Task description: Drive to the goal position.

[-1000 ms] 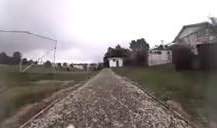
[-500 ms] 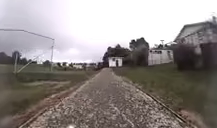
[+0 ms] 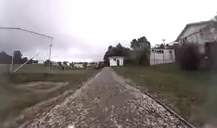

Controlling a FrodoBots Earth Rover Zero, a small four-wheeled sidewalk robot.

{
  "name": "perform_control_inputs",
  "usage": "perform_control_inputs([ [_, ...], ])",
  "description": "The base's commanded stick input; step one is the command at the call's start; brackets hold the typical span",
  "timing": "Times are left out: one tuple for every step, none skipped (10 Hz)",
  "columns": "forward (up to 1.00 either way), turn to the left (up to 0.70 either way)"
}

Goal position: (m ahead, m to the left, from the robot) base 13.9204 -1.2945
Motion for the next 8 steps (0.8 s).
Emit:
perform_control_inputs([
  [0.85, 0.00],
  [0.85, 0.00],
  [0.85, 0.00],
  [0.85, 0.00],
  [0.85, 0.00],
  [0.85, 0.00],
  [0.85, 0.00],
  [0.85, 0.00],
])
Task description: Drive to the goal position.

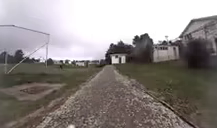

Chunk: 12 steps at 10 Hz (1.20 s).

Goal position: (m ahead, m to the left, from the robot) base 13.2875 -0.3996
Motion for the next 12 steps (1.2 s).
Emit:
perform_control_inputs([
  [0.85, 0.00],
  [0.85, 0.00],
  [0.85, 0.00],
  [0.85, 0.00],
  [0.85, 0.00],
  [0.85, 0.00],
  [0.85, 0.00],
  [0.85, 0.00],
  [0.85, 0.00],
  [0.85, 0.00],
  [0.85, 0.00],
  [0.85, 0.00],
])
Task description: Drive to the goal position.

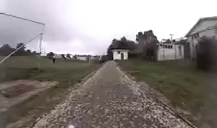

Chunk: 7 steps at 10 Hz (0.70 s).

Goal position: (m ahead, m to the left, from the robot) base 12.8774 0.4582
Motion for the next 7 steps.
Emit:
perform_control_inputs([
  [0.85, 0.00],
  [0.85, 0.00],
  [0.85, -0.05],
  [0.85, -0.15],
  [0.85, -0.24],
  [0.85, -0.33],
  [0.85, -0.20],
])
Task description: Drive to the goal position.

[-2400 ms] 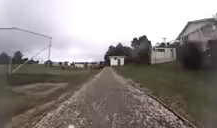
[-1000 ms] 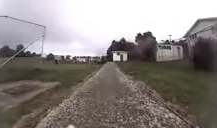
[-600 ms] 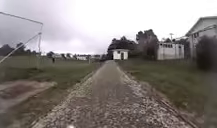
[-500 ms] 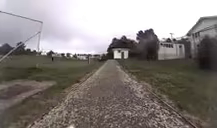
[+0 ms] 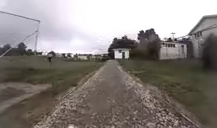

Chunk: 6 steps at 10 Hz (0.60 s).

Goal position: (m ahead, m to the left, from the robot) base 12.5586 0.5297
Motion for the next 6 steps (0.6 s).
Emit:
perform_control_inputs([
  [0.85, -0.03],
  [0.85, 0.00],
  [0.85, 0.00],
  [0.85, 0.00],
  [0.85, 0.00],
  [0.85, 0.00],
])
